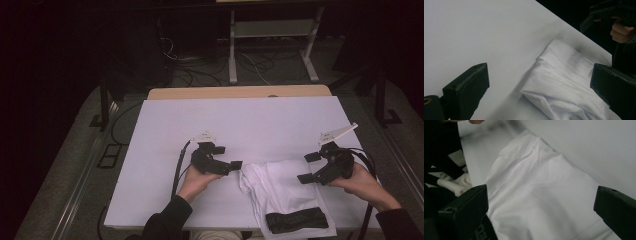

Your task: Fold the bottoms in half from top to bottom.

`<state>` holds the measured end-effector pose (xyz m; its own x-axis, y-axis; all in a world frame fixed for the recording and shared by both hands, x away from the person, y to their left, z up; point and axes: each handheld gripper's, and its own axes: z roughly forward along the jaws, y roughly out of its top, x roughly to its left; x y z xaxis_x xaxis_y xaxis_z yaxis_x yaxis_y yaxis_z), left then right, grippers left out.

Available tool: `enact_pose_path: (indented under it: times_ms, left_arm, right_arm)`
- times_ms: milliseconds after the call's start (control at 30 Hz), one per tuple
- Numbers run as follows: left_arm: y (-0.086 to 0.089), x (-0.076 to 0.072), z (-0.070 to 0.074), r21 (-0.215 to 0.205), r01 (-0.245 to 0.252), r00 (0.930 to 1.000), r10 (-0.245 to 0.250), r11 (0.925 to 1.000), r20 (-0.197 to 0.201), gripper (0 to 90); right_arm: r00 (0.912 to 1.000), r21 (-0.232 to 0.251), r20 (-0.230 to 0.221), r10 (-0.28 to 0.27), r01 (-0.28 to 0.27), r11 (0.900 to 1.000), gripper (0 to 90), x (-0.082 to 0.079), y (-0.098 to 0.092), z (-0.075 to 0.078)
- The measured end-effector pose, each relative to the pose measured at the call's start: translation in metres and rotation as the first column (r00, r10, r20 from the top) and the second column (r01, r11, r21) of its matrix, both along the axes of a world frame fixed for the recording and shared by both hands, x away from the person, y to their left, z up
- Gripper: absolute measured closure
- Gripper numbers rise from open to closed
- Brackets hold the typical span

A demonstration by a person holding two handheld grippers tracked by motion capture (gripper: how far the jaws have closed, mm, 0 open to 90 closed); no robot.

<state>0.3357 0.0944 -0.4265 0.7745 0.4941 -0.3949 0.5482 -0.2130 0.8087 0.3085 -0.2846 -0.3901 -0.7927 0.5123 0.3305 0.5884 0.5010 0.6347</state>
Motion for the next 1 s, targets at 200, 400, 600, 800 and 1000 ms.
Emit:
enact_pose_path:
  times_ms: [200,400,600,800,1000]
  left_arm:
    - [-0.001,0.004,-0.003,0.001,-0.012,0.9999,0.012,0.9999,-0.011,1.1]
    - [-0.003,0.009,-0.007,0.006,-0.025,0.9994,0.025,0.9997,-0.025,1.1]
    - [-0.009,0.012,-0.012,0.023,-0.018,0.9993,0.019,0.9996,-0.034,1.2]
    - [-0.017,0.013,-0.017,0.042,-0.004,0.999,0.006,0.9991,-0.044,1.3]
    - [-0.025,0.015,-0.023,0.071,0.014,0.9983,-0.01,0.9974,-0.057,1.4]
  right_arm:
    - [0.999,0.018,0.013,-0.042,0.042,0.999,0.0,0.01,-0.007,-0.004]
    - [0.997,0.006,0.015,-0.077,0.076,0.997,0.3,0.018,-0.012,-0.01]
    - [0.994,0.005,0.009,-0.109,0.109,0.994,5.7,0.021,-0.021,-0.019]
    - [0.9891,0.015,-0.003,-0.147,0.147,0.989,13.6,0.024,-0.034,-0.027]
    - [0.9858,0.022,-0.018,-0.167,0.168,0.986,20.6,0.027,-0.043,-0.035]
